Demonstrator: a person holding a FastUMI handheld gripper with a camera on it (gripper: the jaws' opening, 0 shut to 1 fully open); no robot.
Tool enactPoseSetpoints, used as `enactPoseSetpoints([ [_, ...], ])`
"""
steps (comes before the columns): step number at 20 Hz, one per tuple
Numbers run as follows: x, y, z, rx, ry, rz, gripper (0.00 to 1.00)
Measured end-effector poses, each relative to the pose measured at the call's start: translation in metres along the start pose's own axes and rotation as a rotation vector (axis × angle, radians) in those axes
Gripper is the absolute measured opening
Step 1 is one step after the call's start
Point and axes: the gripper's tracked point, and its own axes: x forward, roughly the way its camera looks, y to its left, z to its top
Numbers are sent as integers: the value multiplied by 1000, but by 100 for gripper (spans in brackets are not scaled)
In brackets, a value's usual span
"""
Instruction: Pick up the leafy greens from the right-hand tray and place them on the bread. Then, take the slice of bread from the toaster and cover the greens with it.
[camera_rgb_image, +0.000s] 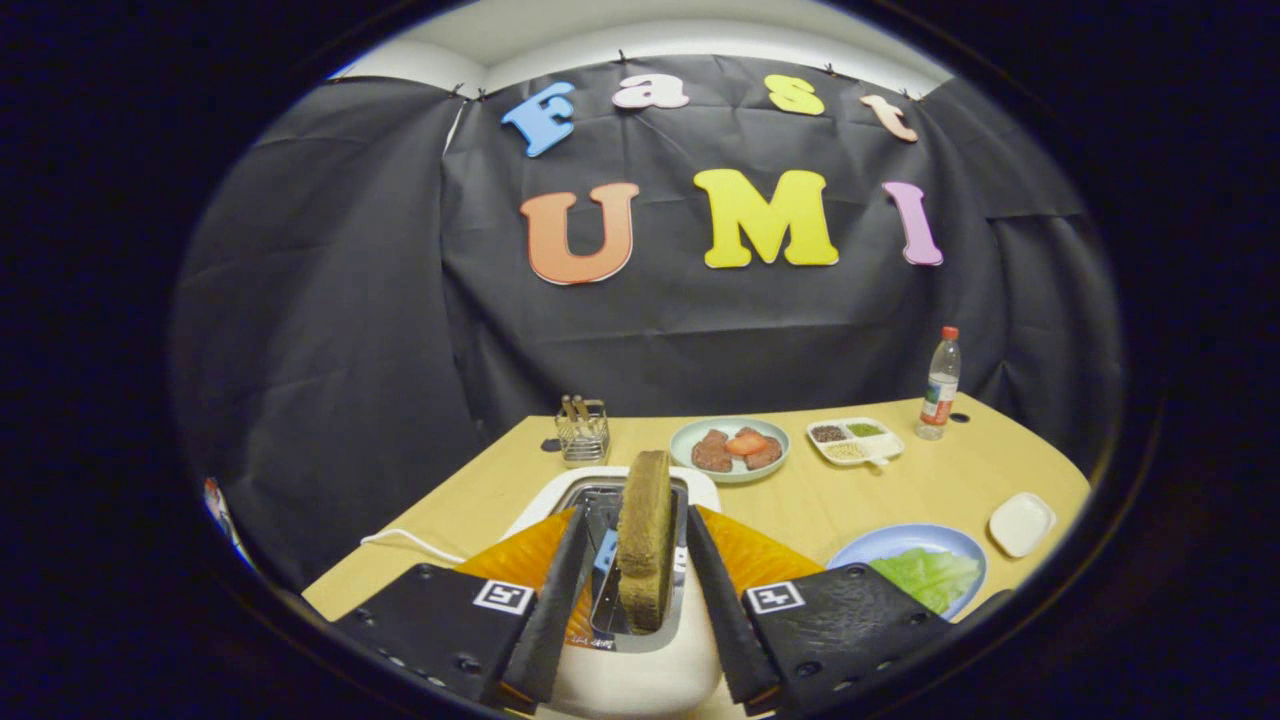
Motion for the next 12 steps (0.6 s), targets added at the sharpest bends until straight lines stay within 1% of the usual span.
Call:
enactPoseSetpoints([
  [2, 3, -3, 0, 12, 1, -12, 50],
  [4, 2, -10, 5, 14, -16, -38, 35],
  [5, 1, -9, 5, 23, -12, -30, 30],
  [7, 1, -6, 2, 34, -7, -17, 15],
  [8, -1, -6, 4, 47, -7, -8, 15],
  [9, -3, -4, 4, 48, -10, 3, 7],
  [12, -14, -4, 25, 61, -77, 20, 7],
])
